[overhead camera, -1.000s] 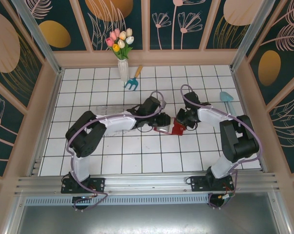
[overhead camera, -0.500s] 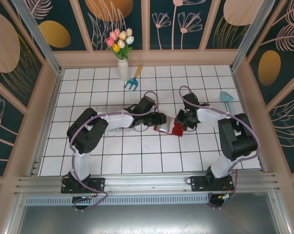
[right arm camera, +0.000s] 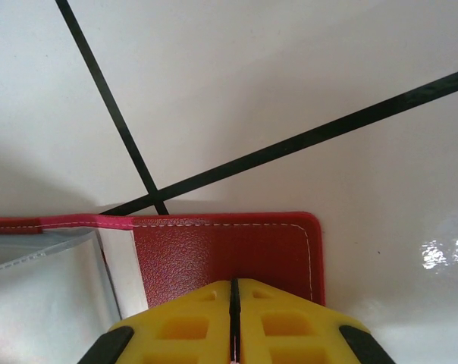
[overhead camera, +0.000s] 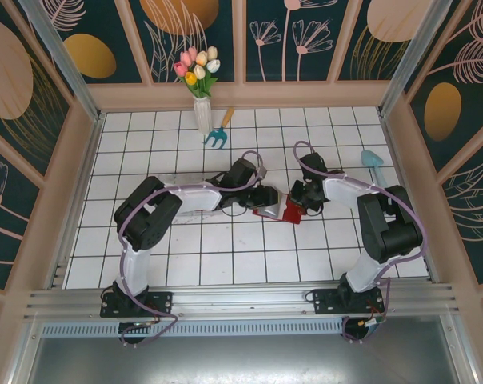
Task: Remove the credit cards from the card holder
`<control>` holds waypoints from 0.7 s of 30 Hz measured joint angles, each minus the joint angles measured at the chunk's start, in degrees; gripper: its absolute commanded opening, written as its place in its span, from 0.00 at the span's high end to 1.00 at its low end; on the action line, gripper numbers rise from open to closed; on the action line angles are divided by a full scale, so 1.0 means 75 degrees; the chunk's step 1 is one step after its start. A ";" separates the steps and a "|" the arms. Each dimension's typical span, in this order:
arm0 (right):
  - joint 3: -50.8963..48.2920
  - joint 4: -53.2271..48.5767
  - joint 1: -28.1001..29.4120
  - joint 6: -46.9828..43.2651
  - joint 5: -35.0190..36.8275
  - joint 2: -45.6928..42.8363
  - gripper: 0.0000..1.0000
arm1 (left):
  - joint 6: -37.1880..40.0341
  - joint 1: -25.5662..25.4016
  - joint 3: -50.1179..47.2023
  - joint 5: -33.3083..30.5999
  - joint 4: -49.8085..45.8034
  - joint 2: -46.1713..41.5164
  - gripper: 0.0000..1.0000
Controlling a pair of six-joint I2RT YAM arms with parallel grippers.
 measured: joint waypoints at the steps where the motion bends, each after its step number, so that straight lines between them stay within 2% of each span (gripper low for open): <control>1: 0.0000 0.0009 0.0000 0.0000 0.0000 0.0006 0.89 | 0.0003 -0.0026 0.0000 0.0055 0.0044 0.0000 0.54; 11: 0.0000 0.0015 -0.0015 0.0000 0.0006 0.0015 0.88 | 0.0050 -0.0283 0.0169 0.0341 0.0070 0.0000 0.54; 21: 0.0000 -0.0038 -0.0055 -0.0003 0.0210 -0.0020 0.87 | 0.0291 -0.0026 0.0163 -0.0813 -0.0603 -0.0160 0.51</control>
